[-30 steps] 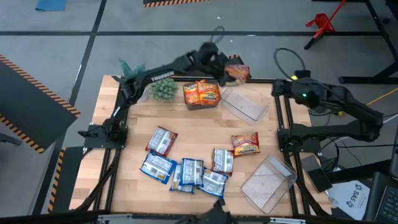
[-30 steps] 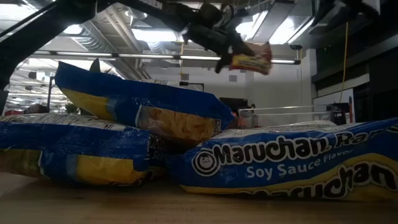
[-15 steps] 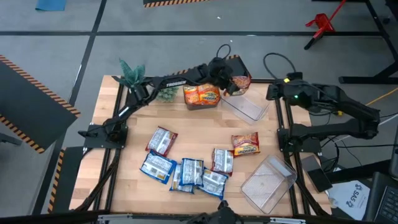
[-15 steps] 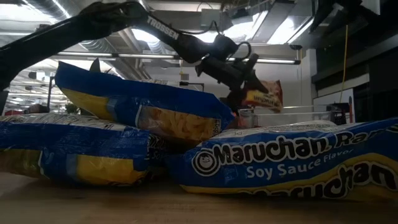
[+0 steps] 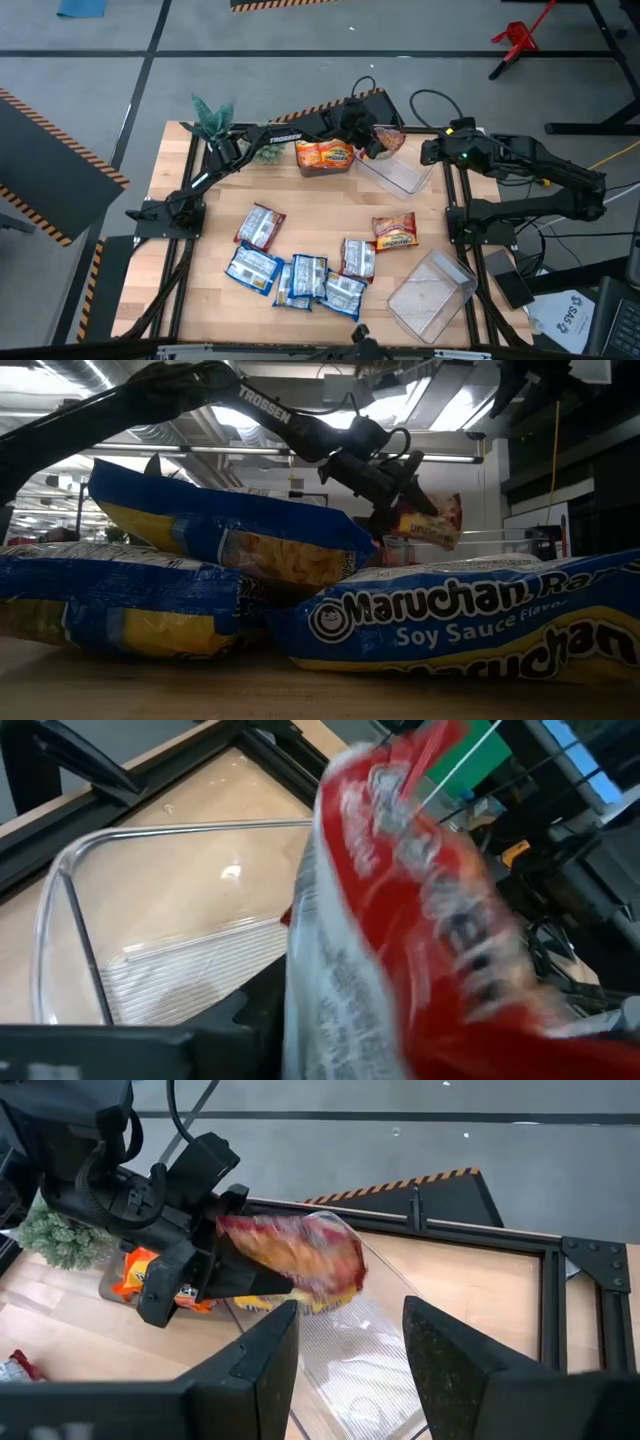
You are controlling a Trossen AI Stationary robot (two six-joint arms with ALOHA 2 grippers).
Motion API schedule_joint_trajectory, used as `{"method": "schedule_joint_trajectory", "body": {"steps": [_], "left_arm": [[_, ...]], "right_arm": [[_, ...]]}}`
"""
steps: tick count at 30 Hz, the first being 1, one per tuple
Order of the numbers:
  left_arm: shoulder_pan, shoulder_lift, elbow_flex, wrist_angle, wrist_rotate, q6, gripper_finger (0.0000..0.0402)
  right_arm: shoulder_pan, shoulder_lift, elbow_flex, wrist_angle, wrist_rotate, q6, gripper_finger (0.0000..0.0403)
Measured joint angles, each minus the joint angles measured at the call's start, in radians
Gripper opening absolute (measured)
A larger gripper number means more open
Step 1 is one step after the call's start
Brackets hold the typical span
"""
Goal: Sort Maruchan noodles
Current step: Put the red noodle pack into the top transparent bin
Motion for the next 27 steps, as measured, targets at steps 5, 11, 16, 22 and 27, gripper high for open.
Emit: {"method": "schedule_joint_trajectory", "body": {"steps": [5,11,16,22,27], "left_arm": [[0.003,0.0,0.0,0.001,-0.018,0.001,0.0219],[0.029,-0.003,0.011,0.018,-0.041,0.049,0.0244],[0.084,-0.008,0.126,0.008,0.031,0.009,0.0241],[0.182,-0.045,0.238,0.037,0.289,-0.192,0.0241],[0.269,-0.144,0.229,0.039,0.526,-0.316,0.024]], "right_arm": [[0.0,-0.001,0.0,0.0,-0.006,0.0,0.0165],[0.0,0.0,0.0,0.0,-0.006,-0.017,0.0165],[-0.001,0.046,0.0,0.006,-0.048,-0.098,0.0165],[-0.001,0.232,0.0,0.075,-0.12,-0.253,0.0165],[-0.045,0.391,0.0,0.147,-0.225,-0.398,0.0165]]}}
